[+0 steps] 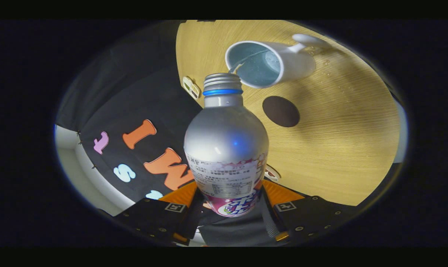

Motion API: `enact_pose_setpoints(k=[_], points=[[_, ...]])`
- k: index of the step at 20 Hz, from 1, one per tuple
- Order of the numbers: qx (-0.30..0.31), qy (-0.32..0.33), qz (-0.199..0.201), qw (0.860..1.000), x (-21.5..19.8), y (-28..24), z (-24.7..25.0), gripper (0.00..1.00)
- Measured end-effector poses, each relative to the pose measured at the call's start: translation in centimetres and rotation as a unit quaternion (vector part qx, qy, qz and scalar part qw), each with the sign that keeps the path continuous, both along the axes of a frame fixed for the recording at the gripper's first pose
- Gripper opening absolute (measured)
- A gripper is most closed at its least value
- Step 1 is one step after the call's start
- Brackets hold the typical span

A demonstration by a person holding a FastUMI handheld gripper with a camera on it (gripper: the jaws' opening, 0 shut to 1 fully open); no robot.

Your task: Take the bottle from table, then pour the juice into the cup, finally place the bottle on the coaster

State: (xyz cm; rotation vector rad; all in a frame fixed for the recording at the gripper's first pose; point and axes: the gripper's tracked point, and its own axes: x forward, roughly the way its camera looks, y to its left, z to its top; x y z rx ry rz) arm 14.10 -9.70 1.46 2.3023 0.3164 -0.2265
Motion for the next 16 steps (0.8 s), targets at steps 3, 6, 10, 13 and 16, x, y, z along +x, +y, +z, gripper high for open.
enact_pose_setpoints(k=[3, 6, 10, 13, 16], points=[[0.006, 0.005, -0.002, 1.0, -0.06, -0.13, 0.0, 0.72], [0.018, 0.012, -0.005, 1.0, -0.06, -0.32, -0.15, 0.72], [0.034, 0.018, -0.007, 0.999, -0.1, -0.36, 0.26, 0.72], [0.043, 0.022, -0.006, 0.999, -0.15, -0.33, 0.3, 0.72], [0.058, 0.025, -0.009, 0.998, -0.15, -0.45, 0.46, 0.72]])
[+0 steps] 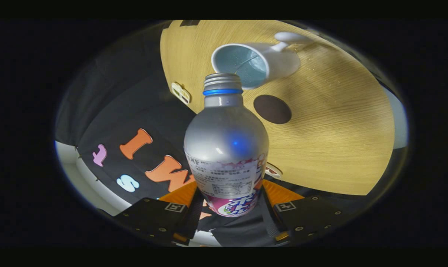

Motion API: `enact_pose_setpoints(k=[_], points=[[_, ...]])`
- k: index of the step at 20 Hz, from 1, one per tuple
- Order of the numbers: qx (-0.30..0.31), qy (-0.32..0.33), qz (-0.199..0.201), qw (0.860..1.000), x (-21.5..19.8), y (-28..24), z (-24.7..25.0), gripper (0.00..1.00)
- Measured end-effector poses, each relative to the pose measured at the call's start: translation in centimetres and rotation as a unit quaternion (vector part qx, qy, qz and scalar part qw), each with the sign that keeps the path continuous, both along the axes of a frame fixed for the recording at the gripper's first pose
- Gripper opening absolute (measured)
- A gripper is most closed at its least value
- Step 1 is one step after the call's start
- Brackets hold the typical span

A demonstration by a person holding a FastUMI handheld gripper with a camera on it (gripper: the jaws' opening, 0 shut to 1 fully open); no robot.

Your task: Take the bottle from table, then pour the juice into the cup, finally place the bottle on the coaster

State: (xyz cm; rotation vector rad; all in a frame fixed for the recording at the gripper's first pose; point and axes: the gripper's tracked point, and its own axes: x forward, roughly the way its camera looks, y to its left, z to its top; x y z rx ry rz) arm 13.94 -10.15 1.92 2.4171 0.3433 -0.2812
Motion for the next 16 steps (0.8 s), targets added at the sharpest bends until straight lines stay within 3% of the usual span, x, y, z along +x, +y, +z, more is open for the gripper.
enact_pose_setpoints(k=[16], points=[[0.044, 0.007, -0.018, 0.999, 0.6, -1.3, 0.5, 0.72]])
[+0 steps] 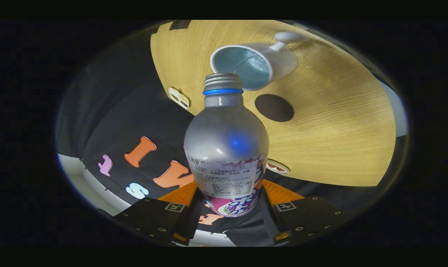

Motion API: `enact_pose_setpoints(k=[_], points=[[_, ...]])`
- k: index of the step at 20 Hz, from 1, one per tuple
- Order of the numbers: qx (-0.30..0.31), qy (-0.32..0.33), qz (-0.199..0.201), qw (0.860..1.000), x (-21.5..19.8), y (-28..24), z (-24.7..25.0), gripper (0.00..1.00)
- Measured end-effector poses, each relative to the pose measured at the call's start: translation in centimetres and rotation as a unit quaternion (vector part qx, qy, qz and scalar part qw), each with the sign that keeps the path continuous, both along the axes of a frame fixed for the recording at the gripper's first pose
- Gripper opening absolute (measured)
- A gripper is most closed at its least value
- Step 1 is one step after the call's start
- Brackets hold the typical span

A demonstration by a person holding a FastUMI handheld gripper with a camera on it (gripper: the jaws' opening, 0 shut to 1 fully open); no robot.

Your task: Take the bottle from table, then pour the juice into the cup, finally place the bottle on the coaster

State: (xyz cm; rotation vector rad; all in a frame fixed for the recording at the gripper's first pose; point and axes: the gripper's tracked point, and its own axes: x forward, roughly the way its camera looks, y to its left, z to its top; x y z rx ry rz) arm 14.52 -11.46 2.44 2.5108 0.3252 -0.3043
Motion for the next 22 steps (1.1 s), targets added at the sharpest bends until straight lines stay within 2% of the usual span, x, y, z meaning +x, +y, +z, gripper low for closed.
enact_pose_setpoints(k=[4, 12, 14, 16, 18, 19, 20, 22], points=[[0.006, -0.001, -0.001, 1.0, 0.0, 0.2, 0.0, 0.72], [-0.018, 0.024, 0.013, 0.999, -0.5, 1.4, -1.7, 0.73], [-0.048, 0.027, 0.013, 0.998, -0.4, 1.7, -2.1, 0.73], [-0.108, 0.019, 0.015, 0.994, 0.0, 1.8, -2.2, 0.74], [-0.191, 0.001, 0.014, 0.981, 0.8, 1.8, -2.1, 0.73], [-0.239, -0.002, 0.02, 0.971, 1.1, 2.0, -2.5, 0.73], [-0.29, -0.007, 0.03, 0.956, 1.2, 2.2, -2.8, 0.73], [-0.396, -0.015, 0.064, 0.916, 1.2, 2.6, -3.8, 0.73]])
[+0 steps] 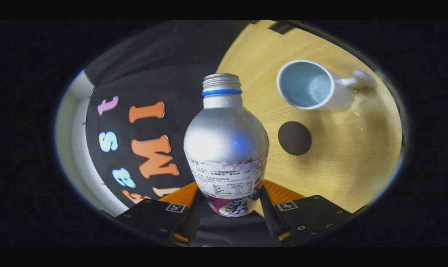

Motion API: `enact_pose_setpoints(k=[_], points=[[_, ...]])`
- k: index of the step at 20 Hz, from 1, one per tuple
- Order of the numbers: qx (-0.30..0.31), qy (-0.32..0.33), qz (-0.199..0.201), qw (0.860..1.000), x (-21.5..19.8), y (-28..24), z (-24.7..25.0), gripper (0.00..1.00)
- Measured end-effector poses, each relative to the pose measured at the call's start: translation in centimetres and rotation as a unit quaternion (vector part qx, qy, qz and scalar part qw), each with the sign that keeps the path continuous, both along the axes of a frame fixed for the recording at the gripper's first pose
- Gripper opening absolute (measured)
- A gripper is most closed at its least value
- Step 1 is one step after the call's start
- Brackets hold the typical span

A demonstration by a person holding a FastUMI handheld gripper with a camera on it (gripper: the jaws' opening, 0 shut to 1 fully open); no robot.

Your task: Take the bottle from table, then pour the juice into the cup, finally place the bottle on the coaster

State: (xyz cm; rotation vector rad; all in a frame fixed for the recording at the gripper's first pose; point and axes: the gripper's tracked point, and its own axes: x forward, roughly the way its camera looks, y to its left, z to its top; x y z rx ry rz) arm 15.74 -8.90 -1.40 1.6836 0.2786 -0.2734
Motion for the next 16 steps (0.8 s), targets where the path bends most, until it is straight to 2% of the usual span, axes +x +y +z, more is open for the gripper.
enact_pose_setpoints(k=[2, 3, 5, 7, 10, 15, 16], points=[[-0.119, -0.008, 0.03, 0.992, -0.7, 0.1, 0.1, 0.73], [-0.185, -0.005, 0.044, 0.982, -1.0, -0.1, 0.0, 0.73], [-0.319, 0.006, 0.068, 0.945, -1.1, -1.0, -0.1, 0.73], [-0.444, 0.009, 0.077, 0.893, -1.0, -2.0, 0.9, 0.74], [-0.591, 0.031, 0.067, 0.804, -0.3, -3.6, 1.8, 0.74], [-0.734, 0.08, 0.071, 0.67, 1.7, -4.1, 0.6, 0.74], [-0.75, 0.09, 0.074, 0.651, 2.3, -4.3, 0.1, 0.74]])
